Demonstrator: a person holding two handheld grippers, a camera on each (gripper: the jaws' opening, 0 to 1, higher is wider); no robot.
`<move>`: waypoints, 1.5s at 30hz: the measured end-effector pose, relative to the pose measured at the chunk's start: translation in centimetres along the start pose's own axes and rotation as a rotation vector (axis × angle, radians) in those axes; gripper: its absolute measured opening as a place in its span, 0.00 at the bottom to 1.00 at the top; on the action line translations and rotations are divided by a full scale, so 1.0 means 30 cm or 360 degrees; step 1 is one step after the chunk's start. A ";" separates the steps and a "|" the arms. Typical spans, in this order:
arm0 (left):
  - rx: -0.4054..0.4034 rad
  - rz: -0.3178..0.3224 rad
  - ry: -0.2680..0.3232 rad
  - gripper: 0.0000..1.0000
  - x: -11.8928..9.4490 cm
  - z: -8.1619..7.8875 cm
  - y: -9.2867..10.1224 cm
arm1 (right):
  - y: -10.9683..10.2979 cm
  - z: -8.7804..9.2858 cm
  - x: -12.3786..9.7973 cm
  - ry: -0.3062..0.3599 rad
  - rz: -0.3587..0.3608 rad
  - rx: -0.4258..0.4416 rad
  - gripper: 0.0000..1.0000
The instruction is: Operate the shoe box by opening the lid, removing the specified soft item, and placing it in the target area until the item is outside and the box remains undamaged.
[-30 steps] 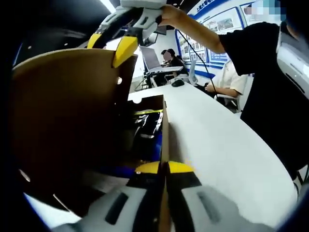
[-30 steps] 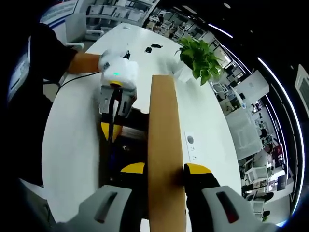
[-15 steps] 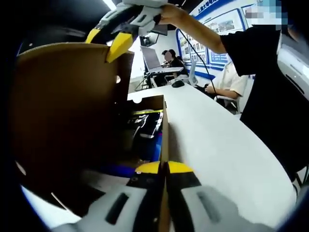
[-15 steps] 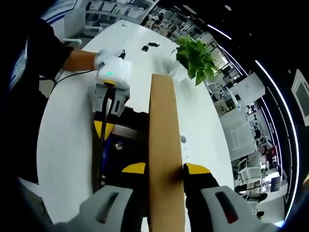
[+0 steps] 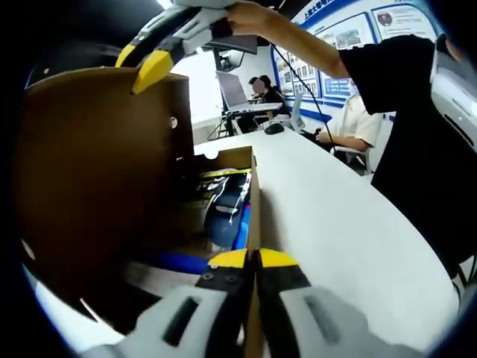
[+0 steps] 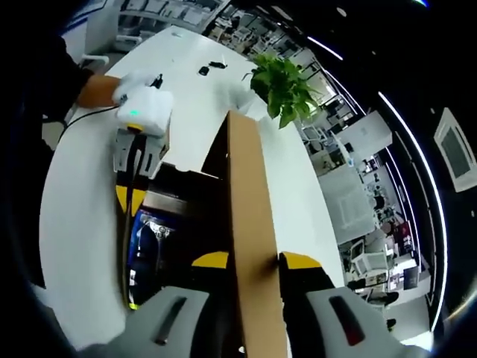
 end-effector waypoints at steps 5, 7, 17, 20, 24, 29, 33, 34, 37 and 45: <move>-0.0001 0.0001 0.0002 0.03 0.000 0.000 -0.001 | 0.019 0.001 0.022 -0.0029 0.0058 -0.0009 0.23; -0.0002 0.0003 0.0005 0.03 0.000 0.000 0.000 | 0.027 0.004 0.029 -0.0032 0.0073 -0.0002 0.22; 0.0003 0.0008 0.0016 0.03 0.000 0.002 0.001 | 0.046 0.010 0.050 -0.0055 0.0148 -0.0038 0.20; -0.0003 0.0010 0.0019 0.03 0.000 0.003 0.002 | 0.048 0.011 0.053 -0.0055 0.0161 -0.0041 0.20; -0.0008 0.0012 0.0022 0.03 0.000 0.005 0.003 | 0.051 0.012 0.056 -0.0053 0.0170 -0.0050 0.20; -0.0011 0.0015 0.0025 0.03 0.000 0.005 0.004 | 0.055 0.013 0.061 -0.0066 0.0185 -0.0085 0.19; -0.0016 0.0019 0.0030 0.03 -0.001 0.006 0.003 | 0.061 0.014 0.066 -0.0071 0.0189 -0.0082 0.19; -0.0016 0.0020 0.0031 0.03 -0.001 0.006 0.003 | 0.062 0.015 0.067 -0.0071 0.0191 -0.0083 0.19; -0.0018 0.0022 0.0032 0.03 -0.001 0.007 0.004 | 0.065 0.015 0.071 -0.0078 0.0201 -0.0090 0.18; -0.0023 0.0025 0.0035 0.03 0.000 0.010 0.002 | 0.075 0.019 0.087 -0.0109 0.0251 -0.0152 0.16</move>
Point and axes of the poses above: the point that each gripper's makers call its tool centre point, and the gripper's own axes: x roughly forward along the fingers, y roughly to its right, z roughly out of its underside, the point moved 3 cm from there along -x, roughly backward along the fingers, and after that the axes turned 8 degrees about z, right-handed, at the moved point
